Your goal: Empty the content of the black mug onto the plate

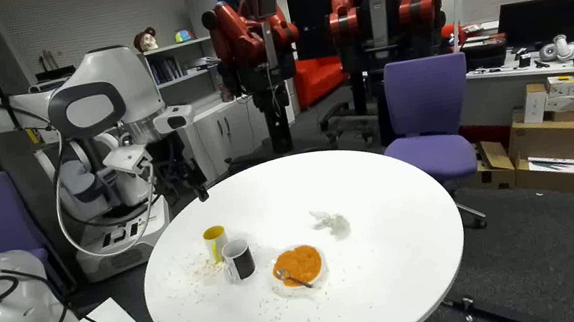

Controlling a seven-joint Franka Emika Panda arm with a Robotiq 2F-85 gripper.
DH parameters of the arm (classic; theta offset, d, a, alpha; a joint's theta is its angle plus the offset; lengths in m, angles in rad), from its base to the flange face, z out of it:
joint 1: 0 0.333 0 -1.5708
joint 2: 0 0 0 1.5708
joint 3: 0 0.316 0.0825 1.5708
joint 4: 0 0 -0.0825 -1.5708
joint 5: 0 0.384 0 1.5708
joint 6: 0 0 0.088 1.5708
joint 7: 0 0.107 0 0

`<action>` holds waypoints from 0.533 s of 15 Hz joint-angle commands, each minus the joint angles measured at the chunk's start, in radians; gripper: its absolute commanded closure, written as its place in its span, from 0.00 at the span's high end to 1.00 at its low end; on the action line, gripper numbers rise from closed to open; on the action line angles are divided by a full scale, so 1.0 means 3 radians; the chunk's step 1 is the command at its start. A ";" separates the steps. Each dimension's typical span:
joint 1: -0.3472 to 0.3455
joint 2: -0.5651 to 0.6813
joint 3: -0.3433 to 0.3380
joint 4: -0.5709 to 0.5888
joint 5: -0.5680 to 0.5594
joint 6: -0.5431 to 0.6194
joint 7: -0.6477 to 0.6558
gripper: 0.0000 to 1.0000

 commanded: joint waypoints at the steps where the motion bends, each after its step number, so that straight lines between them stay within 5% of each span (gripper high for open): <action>1: -0.0013 0.0004 0.0011 0.0009 0.0010 -0.0009 -0.0007 1.00; 8: 0.0118 0.0361 0.0039 -0.0306 0.0163 0.0496 0.0097 1.00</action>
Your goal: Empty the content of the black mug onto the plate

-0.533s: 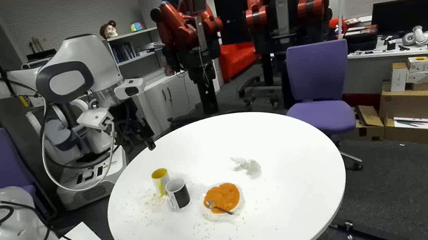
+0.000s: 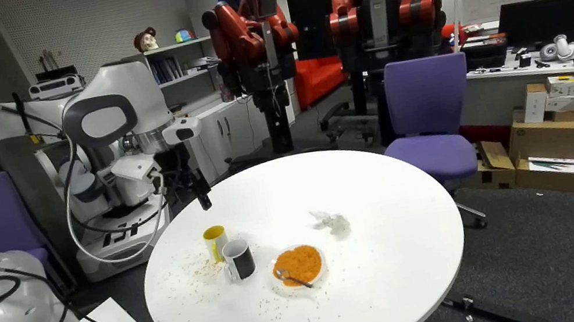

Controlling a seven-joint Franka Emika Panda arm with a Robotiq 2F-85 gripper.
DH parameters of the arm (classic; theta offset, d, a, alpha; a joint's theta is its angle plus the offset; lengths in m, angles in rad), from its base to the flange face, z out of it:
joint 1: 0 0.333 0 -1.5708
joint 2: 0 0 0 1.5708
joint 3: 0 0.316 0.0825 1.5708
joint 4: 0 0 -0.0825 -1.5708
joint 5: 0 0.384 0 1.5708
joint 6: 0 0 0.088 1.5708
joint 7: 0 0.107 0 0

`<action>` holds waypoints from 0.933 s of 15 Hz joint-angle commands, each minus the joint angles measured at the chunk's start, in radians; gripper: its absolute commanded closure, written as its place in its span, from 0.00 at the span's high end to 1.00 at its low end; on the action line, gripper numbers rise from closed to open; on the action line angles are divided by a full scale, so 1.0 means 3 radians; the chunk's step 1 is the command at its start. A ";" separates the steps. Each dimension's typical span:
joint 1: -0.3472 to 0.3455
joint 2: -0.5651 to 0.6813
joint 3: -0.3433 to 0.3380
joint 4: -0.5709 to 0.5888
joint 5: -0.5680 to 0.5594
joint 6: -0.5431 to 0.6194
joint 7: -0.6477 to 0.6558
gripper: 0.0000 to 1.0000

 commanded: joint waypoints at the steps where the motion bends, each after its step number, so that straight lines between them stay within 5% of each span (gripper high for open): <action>1: 0.0054 0.0351 0.0080 -0.0240 0.0103 0.0554 0.0147 1.00; 8: 0.0209 0.1206 0.0290 -0.0504 0.0296 0.1431 0.0188 1.00; 14: 0.0164 0.1247 0.0357 -0.0499 0.0305 0.1338 0.0206 1.00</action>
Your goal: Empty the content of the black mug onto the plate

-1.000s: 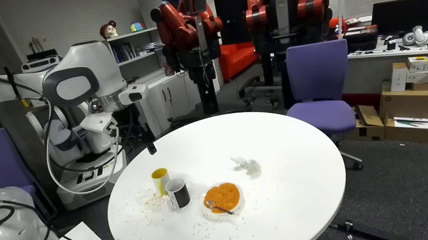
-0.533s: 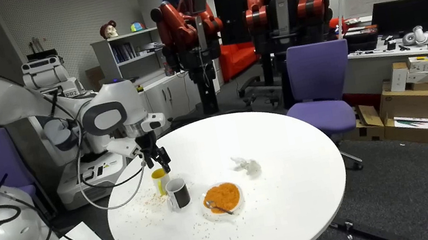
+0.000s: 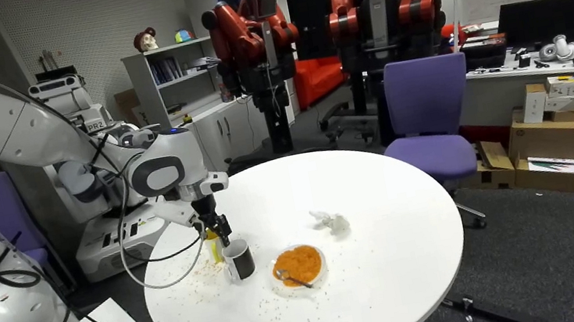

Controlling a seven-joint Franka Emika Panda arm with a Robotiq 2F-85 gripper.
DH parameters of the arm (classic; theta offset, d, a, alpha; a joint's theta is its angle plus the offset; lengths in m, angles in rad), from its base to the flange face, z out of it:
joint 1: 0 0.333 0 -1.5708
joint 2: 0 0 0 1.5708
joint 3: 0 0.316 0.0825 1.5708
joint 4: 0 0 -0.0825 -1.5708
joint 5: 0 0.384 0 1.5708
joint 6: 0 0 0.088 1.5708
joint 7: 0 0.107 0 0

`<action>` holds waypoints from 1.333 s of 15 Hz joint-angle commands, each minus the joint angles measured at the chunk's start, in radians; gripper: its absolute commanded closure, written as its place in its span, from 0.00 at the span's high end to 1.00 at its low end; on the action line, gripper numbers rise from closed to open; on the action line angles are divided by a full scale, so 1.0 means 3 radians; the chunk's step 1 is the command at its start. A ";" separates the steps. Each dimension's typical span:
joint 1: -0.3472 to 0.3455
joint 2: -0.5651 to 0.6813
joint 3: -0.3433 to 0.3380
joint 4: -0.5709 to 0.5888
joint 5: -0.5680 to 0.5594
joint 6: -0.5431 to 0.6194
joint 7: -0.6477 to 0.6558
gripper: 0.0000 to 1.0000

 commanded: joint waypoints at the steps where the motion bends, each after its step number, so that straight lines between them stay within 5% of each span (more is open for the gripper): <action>1: -0.0101 -0.0025 0.0074 0.0027 -0.0136 -0.0021 0.0063 1.00; 11: -0.0021 0.0377 0.0358 -0.0064 -0.0403 0.0386 0.0224 1.00; 20: 0.0111 0.0912 0.0404 -0.0189 0.0314 0.1358 -0.0421 1.00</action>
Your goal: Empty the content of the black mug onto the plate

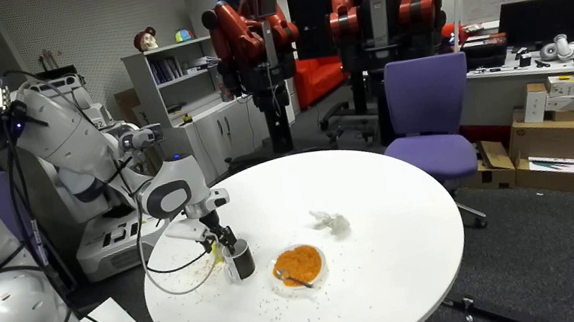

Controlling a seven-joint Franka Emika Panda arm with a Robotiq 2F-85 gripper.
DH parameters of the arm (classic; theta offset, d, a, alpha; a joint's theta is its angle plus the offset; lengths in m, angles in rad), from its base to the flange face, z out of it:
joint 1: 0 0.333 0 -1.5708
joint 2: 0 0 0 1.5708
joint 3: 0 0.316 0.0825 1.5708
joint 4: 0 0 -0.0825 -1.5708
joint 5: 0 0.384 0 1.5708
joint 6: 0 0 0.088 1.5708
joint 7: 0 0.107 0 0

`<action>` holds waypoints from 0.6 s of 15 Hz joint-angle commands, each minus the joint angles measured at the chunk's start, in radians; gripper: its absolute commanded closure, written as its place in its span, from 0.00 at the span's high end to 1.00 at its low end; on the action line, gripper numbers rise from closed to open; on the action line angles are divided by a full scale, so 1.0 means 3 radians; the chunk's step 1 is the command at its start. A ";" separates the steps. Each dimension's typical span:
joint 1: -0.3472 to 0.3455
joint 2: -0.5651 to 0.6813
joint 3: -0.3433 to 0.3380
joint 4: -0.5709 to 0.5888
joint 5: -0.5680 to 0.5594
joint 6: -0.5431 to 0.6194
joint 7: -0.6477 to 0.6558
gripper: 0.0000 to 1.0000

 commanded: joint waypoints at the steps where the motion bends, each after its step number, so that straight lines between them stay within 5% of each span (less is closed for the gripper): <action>1: 0.0035 0.0156 0.0033 -0.0062 0.0457 0.0319 -0.0470 1.00; 4: -0.0008 0.0308 0.0109 0.0001 0.0762 0.0325 -0.0797 1.00; 9: -0.0075 0.0467 0.0116 0.0043 0.0610 0.0318 -0.0761 1.00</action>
